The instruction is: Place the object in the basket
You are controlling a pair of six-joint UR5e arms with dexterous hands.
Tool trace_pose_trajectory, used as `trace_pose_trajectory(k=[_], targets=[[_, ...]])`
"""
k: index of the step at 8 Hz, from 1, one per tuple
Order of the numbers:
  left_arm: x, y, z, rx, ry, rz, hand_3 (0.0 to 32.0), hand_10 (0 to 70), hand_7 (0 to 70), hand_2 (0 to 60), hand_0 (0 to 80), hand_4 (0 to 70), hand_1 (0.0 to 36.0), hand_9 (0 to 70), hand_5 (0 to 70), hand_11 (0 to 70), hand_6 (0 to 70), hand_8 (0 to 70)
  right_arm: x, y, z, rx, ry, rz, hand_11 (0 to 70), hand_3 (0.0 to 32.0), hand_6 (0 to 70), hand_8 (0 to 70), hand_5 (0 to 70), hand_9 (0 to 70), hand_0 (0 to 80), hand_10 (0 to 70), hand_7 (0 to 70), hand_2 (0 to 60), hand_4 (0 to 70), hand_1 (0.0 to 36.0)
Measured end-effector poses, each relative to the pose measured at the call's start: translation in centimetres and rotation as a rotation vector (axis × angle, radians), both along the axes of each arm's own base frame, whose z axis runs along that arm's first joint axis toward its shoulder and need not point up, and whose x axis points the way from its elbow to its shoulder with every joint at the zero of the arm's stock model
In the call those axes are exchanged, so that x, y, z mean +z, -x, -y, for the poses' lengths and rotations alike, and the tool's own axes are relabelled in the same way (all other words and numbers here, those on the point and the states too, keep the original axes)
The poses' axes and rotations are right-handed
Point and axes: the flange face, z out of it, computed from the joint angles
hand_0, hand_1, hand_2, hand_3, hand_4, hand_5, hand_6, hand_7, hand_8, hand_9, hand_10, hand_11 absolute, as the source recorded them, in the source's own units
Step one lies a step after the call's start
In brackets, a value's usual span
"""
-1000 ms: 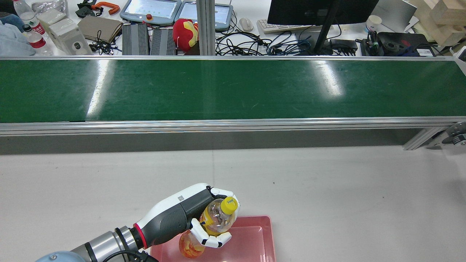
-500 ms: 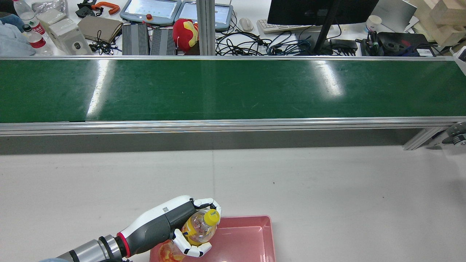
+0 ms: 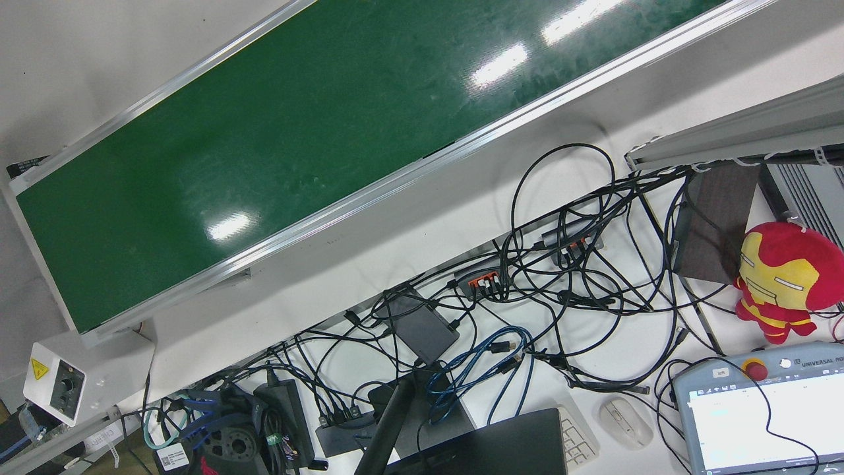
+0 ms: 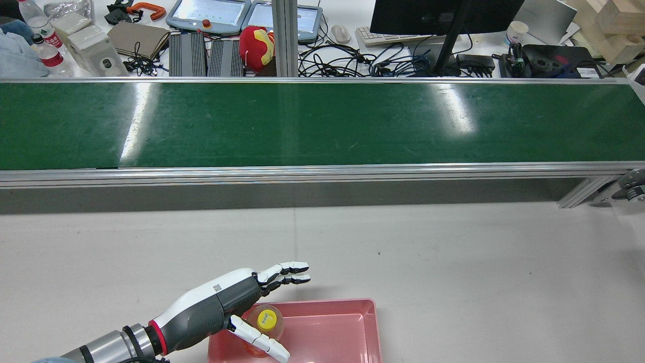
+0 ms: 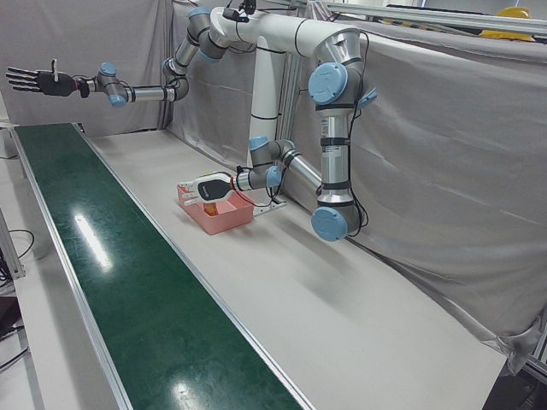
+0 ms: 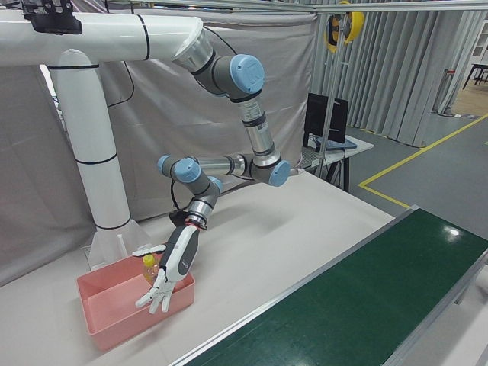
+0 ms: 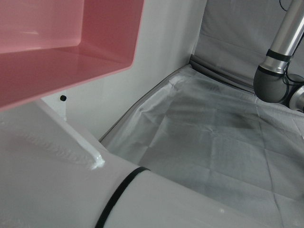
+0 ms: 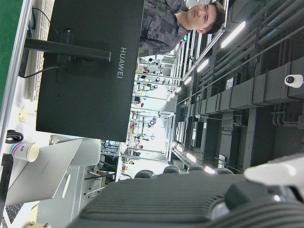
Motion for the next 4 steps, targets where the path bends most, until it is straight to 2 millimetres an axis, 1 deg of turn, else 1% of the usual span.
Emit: trace_pose_trajectory(k=[1,2,3,4], targets=[[-0.1,0.7,0.1,-0.005,0.0,-0.009,4.8,3.3,0.0,0.0,79.7,0.0,8.0,3.8,18.4,7.2,0.0,4.3,0.0,0.0,0.0,0.0,0.0,0.0,0.0,0.0,0.0,0.0,0.0,0.0,0.0,0.0,0.0,0.0,0.0,0.0],[-0.2,1.7,0.2,-0.011,-0.001,-0.019,3.4,3.7,0.0,0.0,78.8,0.0,8.5,5.0,19.7,7.8,0.0,5.1,0.0,0.0,0.0,0.0,0.0,0.0,0.0,0.0,0.0,0.0,0.0,0.0,0.0,0.0,0.0,0.0,0.0,0.0],[-0.2,3.3,0.7,-0.027,-0.002,-0.029,2.6,3.7,0.0,0.0,71.2,0.0,10.2,6.4,22.2,7.6,0.0,6.0,0.0,0.0,0.0,0.0,0.0,0.0,0.0,0.0,0.0,0.0,0.0,0.0,0.0,0.0,0.0,0.0,0.0,0.0],[-0.3,5.8,1.4,-0.056,-0.002,-0.036,0.0,7.1,0.4,0.0,59.4,0.1,12.4,11.5,28.7,12.5,0.0,9.6,0.0,0.0,0.0,0.0,0.0,0.0,0.0,0.0,0.0,0.0,0.0,0.0,0.0,0.0,0.0,0.0,0.0,0.0]])
